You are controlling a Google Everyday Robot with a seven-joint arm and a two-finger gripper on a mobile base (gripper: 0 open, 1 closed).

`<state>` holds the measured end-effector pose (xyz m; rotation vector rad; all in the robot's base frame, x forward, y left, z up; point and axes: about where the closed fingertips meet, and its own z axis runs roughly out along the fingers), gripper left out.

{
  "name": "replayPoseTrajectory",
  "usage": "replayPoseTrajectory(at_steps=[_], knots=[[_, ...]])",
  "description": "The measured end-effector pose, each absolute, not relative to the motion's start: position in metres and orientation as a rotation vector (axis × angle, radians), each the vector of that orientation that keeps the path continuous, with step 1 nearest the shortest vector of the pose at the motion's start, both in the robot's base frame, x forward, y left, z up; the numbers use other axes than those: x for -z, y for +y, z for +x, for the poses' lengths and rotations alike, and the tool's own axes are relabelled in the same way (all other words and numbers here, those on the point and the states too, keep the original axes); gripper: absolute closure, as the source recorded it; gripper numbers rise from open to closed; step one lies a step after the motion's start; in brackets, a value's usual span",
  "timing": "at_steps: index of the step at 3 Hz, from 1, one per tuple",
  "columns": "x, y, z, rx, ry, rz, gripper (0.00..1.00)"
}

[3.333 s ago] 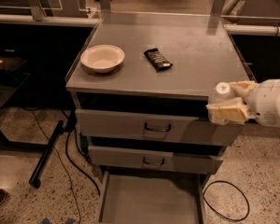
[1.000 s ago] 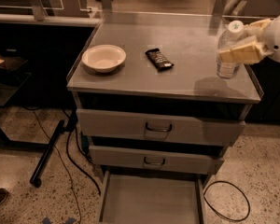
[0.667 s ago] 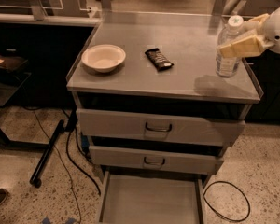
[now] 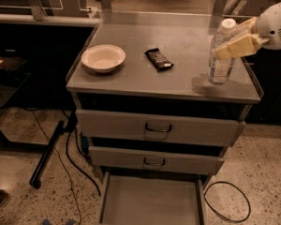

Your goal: Pick blue plastic bottle from bottom drawer and place on counter

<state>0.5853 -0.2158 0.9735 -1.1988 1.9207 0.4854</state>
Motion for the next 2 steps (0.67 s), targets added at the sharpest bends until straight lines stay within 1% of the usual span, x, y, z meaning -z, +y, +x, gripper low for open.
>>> replayPoseTrajectory(at_steps=[2], knots=[[-0.9557,-0.2052,0.5874,-0.589,1.937,-1.28,1.0]])
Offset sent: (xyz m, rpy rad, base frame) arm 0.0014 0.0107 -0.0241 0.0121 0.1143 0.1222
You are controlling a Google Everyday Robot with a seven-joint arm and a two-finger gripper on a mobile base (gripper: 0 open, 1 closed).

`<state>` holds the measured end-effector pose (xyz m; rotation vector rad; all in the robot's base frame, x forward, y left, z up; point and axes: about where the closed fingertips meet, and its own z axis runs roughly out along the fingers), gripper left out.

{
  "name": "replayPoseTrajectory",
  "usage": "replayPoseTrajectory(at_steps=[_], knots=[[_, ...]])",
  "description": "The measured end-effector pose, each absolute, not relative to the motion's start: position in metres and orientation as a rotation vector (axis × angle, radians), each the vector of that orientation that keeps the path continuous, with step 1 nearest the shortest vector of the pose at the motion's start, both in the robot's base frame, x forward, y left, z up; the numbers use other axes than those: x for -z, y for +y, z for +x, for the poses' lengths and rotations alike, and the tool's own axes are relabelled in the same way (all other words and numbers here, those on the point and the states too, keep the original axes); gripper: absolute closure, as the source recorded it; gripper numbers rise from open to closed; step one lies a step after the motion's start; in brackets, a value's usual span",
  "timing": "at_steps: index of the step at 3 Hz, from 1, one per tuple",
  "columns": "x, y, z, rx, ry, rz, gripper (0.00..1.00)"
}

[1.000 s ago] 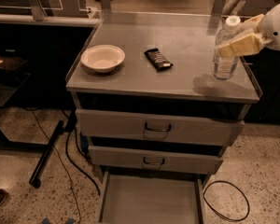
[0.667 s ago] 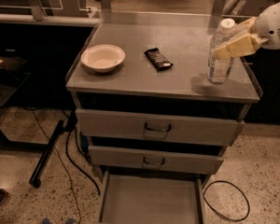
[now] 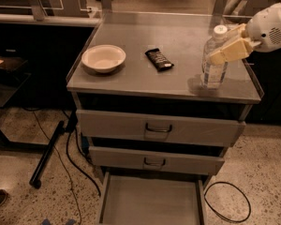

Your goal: Pick blue plastic bottle from bottom drawer and place on counter

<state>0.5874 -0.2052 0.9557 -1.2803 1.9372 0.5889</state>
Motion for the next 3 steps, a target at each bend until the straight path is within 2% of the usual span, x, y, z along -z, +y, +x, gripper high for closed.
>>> replayPoseTrajectory(at_steps=[3], knots=[[-0.9373,-0.1964,0.5963,-0.688,1.915,-1.32,1.0]])
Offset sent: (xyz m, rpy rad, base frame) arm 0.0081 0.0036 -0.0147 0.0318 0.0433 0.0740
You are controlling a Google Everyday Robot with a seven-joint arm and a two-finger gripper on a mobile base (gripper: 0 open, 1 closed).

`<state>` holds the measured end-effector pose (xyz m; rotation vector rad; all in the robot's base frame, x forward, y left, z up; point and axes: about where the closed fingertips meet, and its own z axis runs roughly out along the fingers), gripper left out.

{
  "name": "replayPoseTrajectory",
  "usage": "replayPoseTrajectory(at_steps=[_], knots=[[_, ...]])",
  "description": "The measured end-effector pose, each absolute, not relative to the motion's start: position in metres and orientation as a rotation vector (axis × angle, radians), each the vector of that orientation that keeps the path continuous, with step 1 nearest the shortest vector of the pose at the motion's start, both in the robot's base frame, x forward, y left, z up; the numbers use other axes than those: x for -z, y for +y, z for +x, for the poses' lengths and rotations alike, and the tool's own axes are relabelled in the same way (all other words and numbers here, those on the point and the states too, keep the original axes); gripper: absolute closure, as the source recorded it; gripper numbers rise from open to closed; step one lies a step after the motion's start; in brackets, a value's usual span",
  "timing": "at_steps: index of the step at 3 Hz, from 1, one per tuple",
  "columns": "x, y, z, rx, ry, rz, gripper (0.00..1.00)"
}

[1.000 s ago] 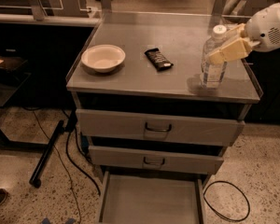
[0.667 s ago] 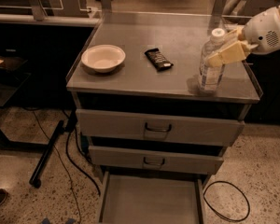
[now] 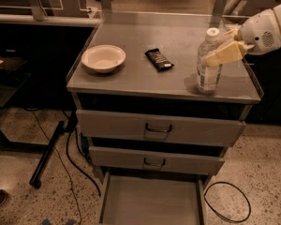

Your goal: Pick blue plastic bottle from bottom drawer and place on counter

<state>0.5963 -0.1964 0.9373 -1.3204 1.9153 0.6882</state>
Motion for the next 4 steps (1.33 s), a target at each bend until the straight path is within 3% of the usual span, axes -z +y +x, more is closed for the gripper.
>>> replayPoseTrajectory(at_steps=[4], knots=[[-0.948,-0.236,0.648,-0.738,1.906,-1.135,1.0]])
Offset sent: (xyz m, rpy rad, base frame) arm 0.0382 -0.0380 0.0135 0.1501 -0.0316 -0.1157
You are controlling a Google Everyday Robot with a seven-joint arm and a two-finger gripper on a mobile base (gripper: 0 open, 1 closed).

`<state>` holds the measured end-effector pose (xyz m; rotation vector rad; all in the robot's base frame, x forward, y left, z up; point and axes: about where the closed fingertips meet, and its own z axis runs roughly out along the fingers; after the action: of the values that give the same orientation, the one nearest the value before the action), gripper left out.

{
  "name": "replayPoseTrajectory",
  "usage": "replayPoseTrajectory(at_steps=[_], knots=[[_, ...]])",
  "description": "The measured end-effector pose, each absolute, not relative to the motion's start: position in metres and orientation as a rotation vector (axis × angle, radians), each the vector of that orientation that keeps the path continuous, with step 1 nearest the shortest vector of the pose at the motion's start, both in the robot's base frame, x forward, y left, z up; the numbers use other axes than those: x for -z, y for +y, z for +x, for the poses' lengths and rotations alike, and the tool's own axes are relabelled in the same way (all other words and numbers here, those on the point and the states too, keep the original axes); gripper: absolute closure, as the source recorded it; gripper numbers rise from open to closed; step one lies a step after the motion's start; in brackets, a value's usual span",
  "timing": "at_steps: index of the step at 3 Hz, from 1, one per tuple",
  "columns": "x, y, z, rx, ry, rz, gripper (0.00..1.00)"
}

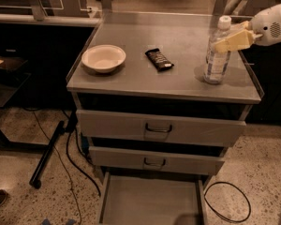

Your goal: Pick blue plastic bottle from bottom drawer and place on counter

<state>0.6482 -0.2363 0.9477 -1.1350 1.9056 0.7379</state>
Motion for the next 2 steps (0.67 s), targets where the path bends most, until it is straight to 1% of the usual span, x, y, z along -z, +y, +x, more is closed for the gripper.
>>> replayPoseTrajectory(at_steps=[2], knots=[[-0.9403,-0.2474,0.6573,-0.788,1.915,-1.087,1.0]])
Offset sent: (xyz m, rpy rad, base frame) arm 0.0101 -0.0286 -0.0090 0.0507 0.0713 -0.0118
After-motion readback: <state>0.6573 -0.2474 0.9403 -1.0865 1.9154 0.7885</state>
